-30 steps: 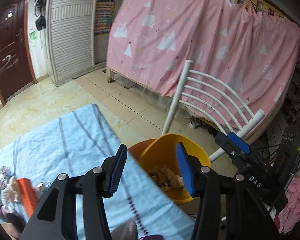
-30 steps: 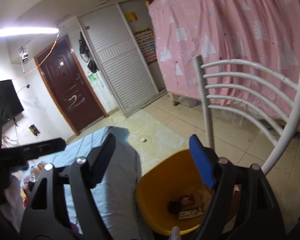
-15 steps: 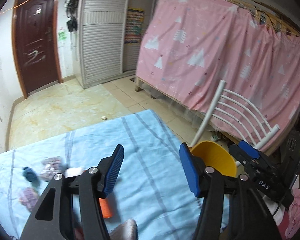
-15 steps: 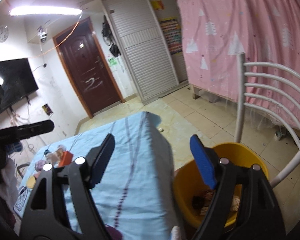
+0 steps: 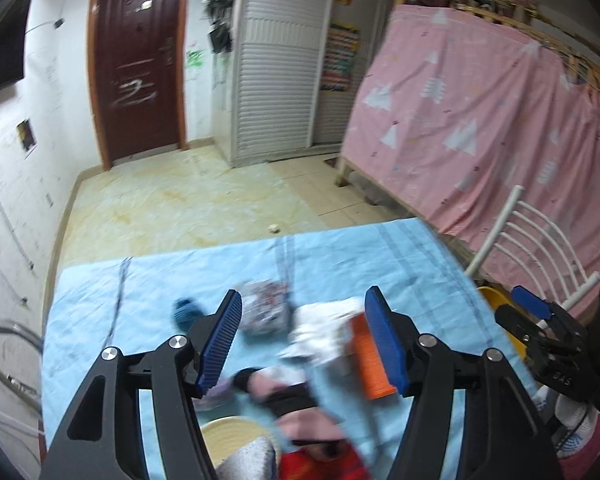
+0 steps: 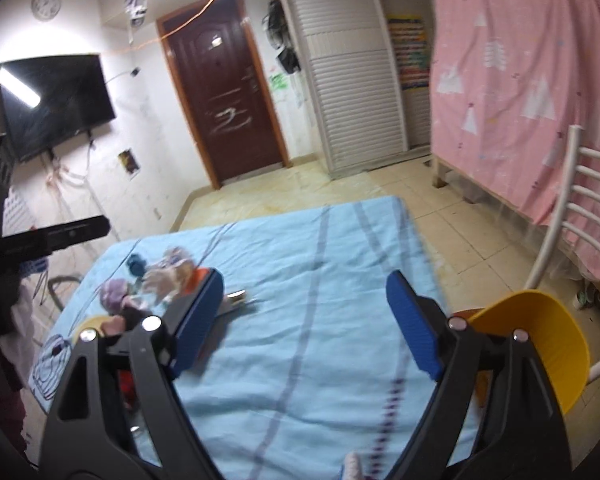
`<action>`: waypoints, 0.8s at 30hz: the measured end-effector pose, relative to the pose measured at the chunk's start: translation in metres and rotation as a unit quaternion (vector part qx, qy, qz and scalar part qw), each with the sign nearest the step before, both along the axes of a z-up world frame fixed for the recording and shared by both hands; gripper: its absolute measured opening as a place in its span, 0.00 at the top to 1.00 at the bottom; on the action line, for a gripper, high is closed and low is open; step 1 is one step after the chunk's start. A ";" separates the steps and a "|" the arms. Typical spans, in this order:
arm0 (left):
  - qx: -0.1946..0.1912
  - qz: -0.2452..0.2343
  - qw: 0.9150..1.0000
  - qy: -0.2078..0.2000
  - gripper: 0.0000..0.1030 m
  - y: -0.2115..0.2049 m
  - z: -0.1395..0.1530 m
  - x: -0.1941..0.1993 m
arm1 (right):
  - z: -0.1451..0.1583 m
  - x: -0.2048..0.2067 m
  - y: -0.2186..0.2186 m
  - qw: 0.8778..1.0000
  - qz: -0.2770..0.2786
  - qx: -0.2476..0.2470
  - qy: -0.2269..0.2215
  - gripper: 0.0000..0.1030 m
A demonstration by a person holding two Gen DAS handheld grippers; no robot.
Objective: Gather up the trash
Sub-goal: 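Move both tools back over the remaining items on the bed, then grasp the purple knit hat with the left tool while the right tool grasps the orange block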
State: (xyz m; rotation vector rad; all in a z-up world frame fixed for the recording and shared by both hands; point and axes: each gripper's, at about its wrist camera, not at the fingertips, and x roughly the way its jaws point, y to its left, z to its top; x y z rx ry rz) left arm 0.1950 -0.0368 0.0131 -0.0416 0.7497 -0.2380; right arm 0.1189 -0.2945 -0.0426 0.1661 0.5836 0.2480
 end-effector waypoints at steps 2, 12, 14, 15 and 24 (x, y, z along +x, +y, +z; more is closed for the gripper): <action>-0.002 0.010 1.000 0.009 0.46 0.017 -0.009 0.001 | -0.003 0.004 0.016 1.000 0.017 -0.007 0.009 0.22; -0.017 0.034 0.998 0.044 0.46 0.060 -0.045 0.007 | -0.019 0.016 0.076 0.996 0.069 -0.038 0.049 0.22; -0.016 0.039 0.998 0.053 0.46 0.065 -0.054 0.008 | -0.021 0.018 0.081 0.995 0.072 -0.040 0.056 0.22; -0.017 0.041 0.997 0.057 0.46 0.068 -0.057 0.007 | -0.022 0.020 0.084 0.995 0.073 -0.041 0.060 0.22; -0.039 0.044 0.993 0.105 0.49 0.081 -0.097 0.010 | -0.036 0.036 0.106 0.991 0.080 -0.061 0.093 0.22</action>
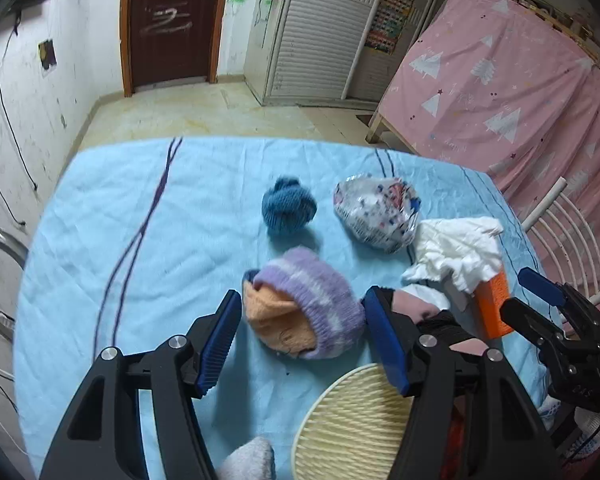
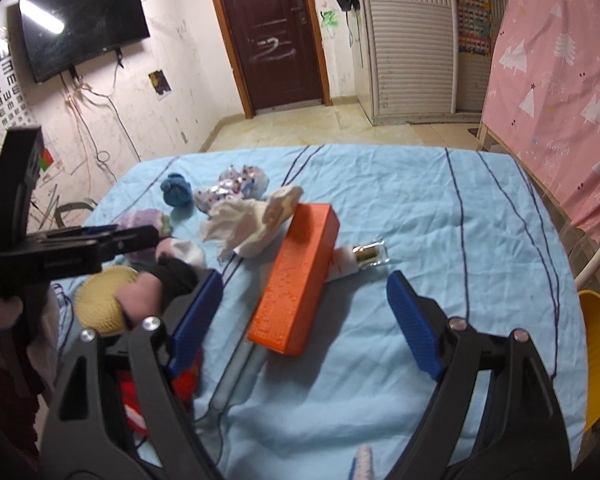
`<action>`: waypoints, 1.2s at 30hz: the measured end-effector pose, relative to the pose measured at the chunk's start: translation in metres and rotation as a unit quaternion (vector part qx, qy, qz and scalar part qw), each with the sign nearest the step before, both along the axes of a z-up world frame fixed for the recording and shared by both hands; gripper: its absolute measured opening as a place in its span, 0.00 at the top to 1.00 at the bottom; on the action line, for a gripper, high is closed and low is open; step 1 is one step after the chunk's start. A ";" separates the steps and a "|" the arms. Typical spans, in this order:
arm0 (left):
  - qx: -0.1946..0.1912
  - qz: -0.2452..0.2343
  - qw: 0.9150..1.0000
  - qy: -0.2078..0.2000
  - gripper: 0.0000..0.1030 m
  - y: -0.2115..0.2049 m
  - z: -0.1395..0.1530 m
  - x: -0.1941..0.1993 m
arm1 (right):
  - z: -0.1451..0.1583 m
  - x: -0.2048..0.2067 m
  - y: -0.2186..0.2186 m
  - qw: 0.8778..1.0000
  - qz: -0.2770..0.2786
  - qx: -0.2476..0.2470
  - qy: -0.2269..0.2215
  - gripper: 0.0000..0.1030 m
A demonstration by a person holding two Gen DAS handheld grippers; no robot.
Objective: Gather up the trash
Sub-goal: 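Grasp the purple knit hat with the left tool while the right tool grasps the orange block, then carry the hat and orange block with both tools to the yellow bin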
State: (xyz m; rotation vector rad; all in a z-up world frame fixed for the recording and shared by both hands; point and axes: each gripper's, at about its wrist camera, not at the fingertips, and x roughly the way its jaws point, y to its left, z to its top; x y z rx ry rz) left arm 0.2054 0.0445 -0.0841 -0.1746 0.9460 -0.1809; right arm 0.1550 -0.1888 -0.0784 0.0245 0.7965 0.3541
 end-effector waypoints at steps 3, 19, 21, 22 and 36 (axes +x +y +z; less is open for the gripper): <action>-0.006 0.000 1.000 -0.004 0.76 0.003 -0.004 -0.002 | -0.002 0.005 0.001 1.000 0.000 -0.002 0.010 0.30; -0.006 0.019 0.998 -0.065 0.83 0.014 0.038 -0.023 | 0.009 0.007 -0.018 0.999 -0.012 0.033 0.005 0.79; -0.006 0.019 0.997 -0.077 0.83 0.011 0.050 -0.024 | 0.018 0.004 -0.026 0.999 -0.018 0.043 -0.009 0.79; -0.006 0.019 0.996 -0.086 0.84 0.007 0.057 -0.027 | 0.022 0.002 -0.030 0.999 -0.021 0.048 -0.015 0.79; 0.008 -0.018 0.990 -0.137 0.83 -0.063 0.110 -0.032 | 0.051 -0.018 -0.102 0.990 -0.075 0.090 -0.073 0.79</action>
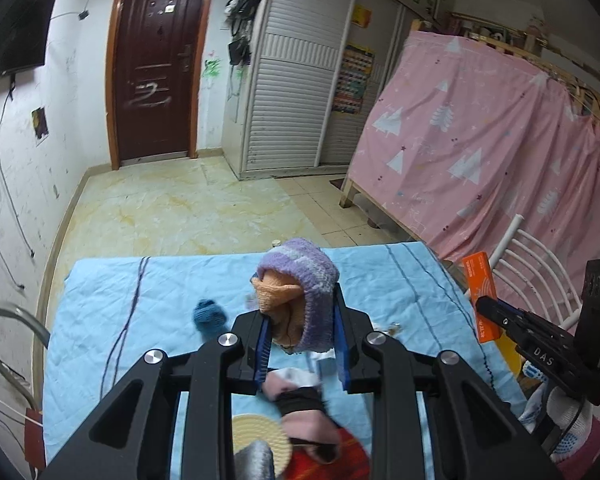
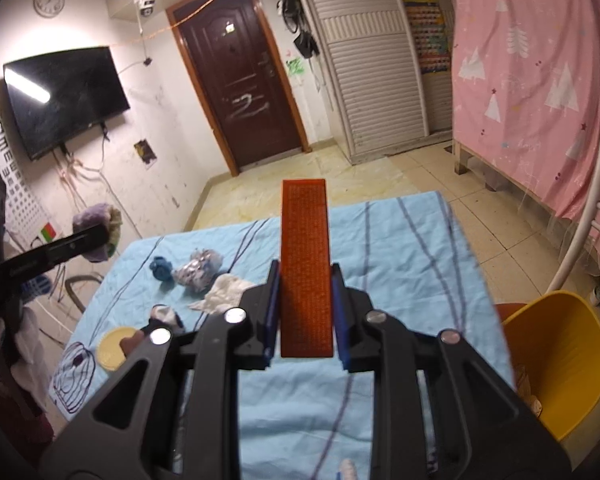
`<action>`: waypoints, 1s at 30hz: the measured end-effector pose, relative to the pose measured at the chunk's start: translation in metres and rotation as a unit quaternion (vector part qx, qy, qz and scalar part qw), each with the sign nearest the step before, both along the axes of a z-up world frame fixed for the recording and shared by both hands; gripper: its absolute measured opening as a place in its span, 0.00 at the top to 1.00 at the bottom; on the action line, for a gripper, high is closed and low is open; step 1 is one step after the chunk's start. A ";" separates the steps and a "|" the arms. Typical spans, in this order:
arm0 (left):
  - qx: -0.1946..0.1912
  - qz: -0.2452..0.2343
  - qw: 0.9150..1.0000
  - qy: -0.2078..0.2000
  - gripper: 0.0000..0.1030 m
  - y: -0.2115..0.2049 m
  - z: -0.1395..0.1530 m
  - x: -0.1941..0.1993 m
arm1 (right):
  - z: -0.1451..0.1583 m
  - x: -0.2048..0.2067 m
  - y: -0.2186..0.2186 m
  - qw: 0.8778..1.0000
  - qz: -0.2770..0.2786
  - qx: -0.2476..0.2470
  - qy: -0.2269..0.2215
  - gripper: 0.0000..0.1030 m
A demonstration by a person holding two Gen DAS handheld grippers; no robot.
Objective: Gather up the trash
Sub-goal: 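Carry the hat and orange block with both tools to the yellow bin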
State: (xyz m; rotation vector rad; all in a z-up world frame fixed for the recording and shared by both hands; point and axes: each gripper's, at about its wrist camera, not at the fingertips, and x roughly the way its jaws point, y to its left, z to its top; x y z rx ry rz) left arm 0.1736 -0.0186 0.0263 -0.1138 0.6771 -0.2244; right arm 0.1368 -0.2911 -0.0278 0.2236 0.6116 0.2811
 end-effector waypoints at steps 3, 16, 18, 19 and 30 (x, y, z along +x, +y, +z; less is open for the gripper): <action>0.007 -0.009 1.000 0.000 0.83 -0.019 0.003 0.001 | 0.001 -0.004 -0.016 1.000 -0.013 0.009 -0.007 0.79; 0.029 -0.072 0.997 -0.007 0.83 -0.117 0.016 0.002 | -0.001 -0.030 -0.118 0.991 -0.126 0.026 -0.036 0.79; 0.030 -0.087 0.996 -0.009 0.83 -0.136 0.017 0.001 | -0.004 -0.035 -0.139 0.988 -0.148 0.023 -0.036 0.79; 0.031 -0.095 0.995 -0.011 0.83 -0.148 0.018 0.002 | -0.005 -0.036 -0.147 0.987 -0.157 0.020 -0.035 0.79; 0.038 -0.178 0.983 0.002 0.83 -0.268 0.002 0.004 | -0.046 -0.039 -0.212 0.976 -0.218 0.002 0.003 0.78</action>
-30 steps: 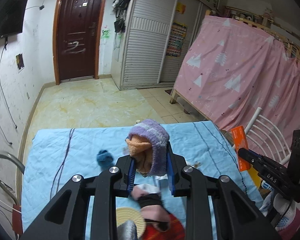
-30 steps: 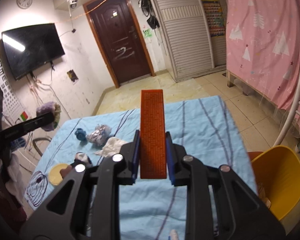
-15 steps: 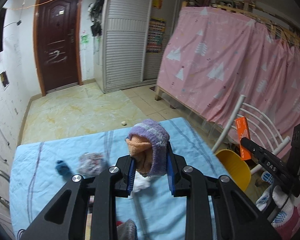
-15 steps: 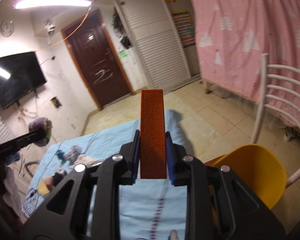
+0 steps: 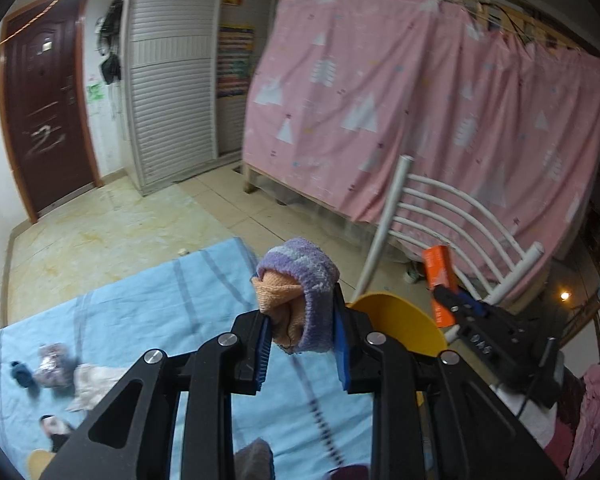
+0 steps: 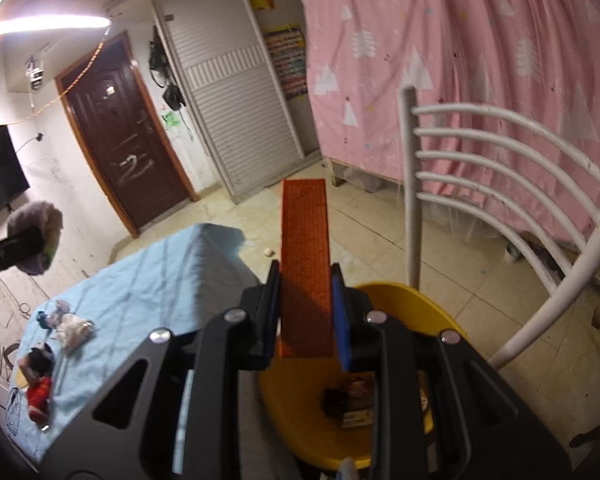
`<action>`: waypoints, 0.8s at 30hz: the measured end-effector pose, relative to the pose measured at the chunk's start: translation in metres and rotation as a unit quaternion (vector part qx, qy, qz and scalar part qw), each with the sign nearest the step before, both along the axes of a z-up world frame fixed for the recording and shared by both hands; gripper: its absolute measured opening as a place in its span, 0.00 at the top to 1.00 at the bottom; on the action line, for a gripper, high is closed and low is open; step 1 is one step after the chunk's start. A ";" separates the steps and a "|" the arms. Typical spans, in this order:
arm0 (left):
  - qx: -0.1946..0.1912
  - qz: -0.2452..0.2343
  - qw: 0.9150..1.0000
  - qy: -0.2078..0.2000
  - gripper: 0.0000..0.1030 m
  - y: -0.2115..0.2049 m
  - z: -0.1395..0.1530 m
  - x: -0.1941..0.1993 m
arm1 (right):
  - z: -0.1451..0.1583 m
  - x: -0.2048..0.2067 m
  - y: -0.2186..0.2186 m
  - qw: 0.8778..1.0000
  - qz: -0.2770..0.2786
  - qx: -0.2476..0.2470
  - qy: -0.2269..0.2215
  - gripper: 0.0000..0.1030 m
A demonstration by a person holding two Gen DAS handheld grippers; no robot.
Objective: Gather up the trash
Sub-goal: 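Carry the hat and orange block with both tools to the yellow bin, then open the right tool over the bin while the left tool drops the hat in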
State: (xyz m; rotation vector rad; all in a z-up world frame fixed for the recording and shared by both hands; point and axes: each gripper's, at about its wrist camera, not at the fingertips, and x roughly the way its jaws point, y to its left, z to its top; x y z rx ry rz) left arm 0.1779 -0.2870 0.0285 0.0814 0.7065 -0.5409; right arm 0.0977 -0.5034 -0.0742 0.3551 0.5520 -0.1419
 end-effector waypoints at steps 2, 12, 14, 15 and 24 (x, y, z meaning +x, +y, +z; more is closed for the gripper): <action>0.004 -0.013 1.000 0.008 0.83 -0.022 -0.007 0.000 | -0.008 0.003 -0.007 1.000 -0.004 0.002 0.008 0.78; 0.024 -0.065 0.997 0.041 0.80 -0.102 -0.035 0.009 | -0.025 -0.006 -0.046 0.999 -0.035 0.041 0.000 0.45; 0.023 -0.080 0.995 0.047 0.71 -0.117 -0.040 0.010 | -0.024 -0.010 -0.054 0.998 -0.042 0.047 -0.008 0.45; 0.026 -0.082 0.995 0.047 0.61 -0.123 -0.042 0.010 | -0.022 -0.012 -0.056 0.998 -0.043 0.049 -0.010 0.45; 0.023 -0.075 0.996 0.044 0.39 -0.121 -0.045 0.004 | -0.015 -0.014 -0.049 0.998 -0.028 0.054 -0.022 0.44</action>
